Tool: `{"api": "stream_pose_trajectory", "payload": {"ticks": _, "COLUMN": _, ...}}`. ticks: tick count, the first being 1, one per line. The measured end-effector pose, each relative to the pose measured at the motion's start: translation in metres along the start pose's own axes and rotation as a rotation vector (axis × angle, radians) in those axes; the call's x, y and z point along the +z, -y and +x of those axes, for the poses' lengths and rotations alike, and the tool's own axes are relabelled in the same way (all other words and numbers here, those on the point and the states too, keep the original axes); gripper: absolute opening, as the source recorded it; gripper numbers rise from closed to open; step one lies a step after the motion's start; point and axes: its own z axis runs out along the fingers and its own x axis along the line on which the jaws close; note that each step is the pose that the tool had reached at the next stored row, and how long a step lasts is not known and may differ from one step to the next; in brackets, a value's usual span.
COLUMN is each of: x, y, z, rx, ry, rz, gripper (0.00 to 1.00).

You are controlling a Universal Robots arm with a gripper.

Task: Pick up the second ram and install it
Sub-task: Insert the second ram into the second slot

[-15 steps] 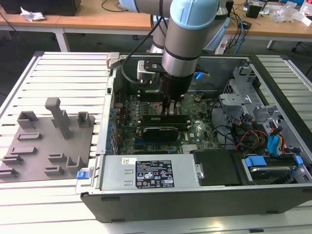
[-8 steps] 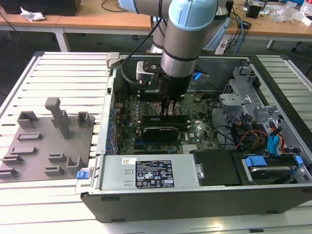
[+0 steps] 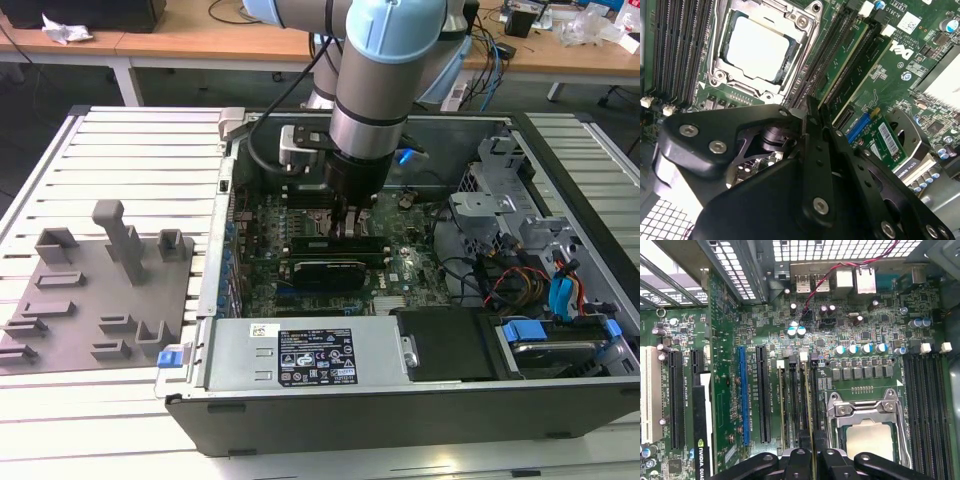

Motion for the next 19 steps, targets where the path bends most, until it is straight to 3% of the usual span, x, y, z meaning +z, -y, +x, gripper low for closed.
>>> {"api": "stream_pose_trajectory", "payload": {"ticks": 11, "x": 0.0029, "y": 0.0002, "z": 0.0001, "rx": 0.012, "ry": -0.0015, "rz": -0.0002, "gripper": 0.14}}
{"api": "stream_pose_trajectory", "payload": {"ticks": 19, "x": 0.0007, "y": 0.0007, "z": 0.0004, "rx": 0.012, "ry": -0.0017, "rz": -0.0009, "gripper": 0.14}}
